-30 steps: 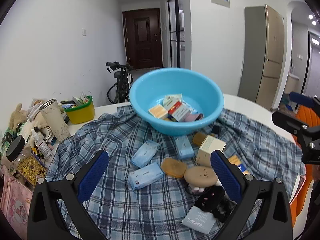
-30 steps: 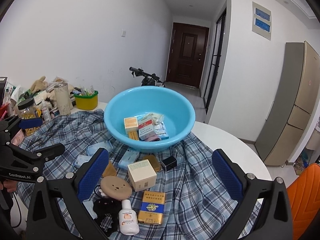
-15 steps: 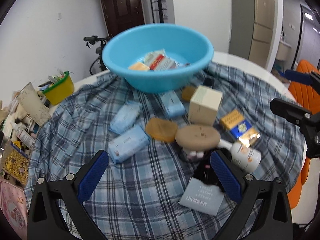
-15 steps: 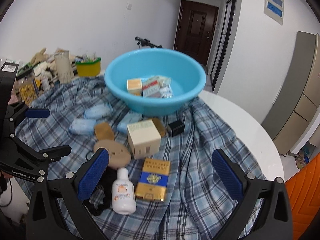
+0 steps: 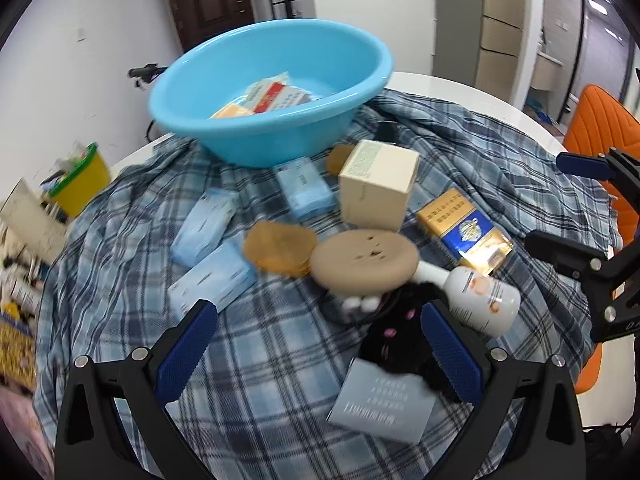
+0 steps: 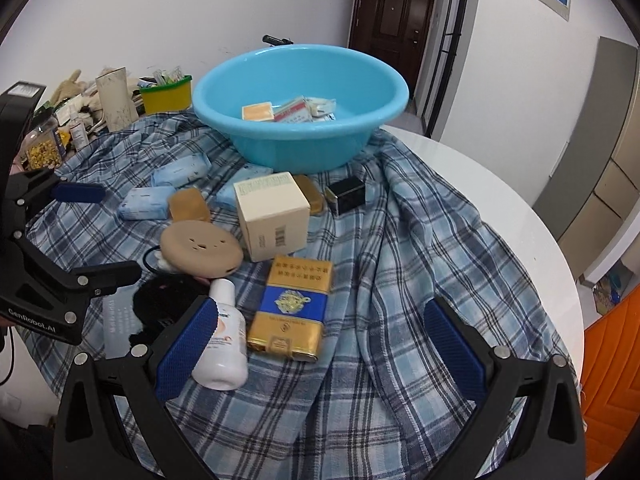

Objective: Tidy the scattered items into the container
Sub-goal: 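Move both tools toward the cream box and round tan sponge, then close the left gripper on the cream box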

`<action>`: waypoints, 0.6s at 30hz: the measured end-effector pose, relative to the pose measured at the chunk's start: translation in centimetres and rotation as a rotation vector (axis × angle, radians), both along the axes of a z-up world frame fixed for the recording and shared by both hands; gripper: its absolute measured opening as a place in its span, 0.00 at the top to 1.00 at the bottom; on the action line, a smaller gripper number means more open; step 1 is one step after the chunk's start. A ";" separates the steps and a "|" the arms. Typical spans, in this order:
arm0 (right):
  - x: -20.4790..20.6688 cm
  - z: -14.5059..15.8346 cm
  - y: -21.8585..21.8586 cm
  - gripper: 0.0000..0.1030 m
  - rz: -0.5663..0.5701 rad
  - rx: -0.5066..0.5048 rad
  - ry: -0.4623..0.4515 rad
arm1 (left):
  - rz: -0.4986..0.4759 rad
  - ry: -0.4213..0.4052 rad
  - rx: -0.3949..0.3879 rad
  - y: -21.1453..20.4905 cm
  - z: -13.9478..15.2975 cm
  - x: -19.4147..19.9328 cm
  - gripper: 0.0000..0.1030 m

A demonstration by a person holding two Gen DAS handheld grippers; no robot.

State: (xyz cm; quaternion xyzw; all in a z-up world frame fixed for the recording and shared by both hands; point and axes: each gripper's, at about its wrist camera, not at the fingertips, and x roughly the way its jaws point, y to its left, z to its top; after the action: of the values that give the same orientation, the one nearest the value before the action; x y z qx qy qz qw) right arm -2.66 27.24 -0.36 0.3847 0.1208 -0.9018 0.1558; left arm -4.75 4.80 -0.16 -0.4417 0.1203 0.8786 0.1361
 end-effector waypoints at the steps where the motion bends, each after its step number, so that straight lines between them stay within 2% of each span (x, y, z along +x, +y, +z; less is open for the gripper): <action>1: -0.1 -0.1 0.2 0.01 -0.004 -0.001 -0.003 | -0.010 -0.002 -0.003 0.3 0.0 -0.3 0.00; 11: -1.6 -1.8 1.8 0.01 -0.044 -0.010 -0.048 | -0.115 -0.028 -0.031 3.6 -0.9 -4.5 0.00; 18: -2.8 -2.7 4.0 0.01 -0.115 -0.027 -0.075 | -0.205 -0.066 -0.025 6.2 -1.8 -8.1 0.00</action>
State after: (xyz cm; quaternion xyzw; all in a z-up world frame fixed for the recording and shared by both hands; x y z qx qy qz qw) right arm -5.50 31.25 -3.11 0.4224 0.0803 -0.8957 0.1131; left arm -12.81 11.03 -2.00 -0.4573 0.1713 0.8436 0.2234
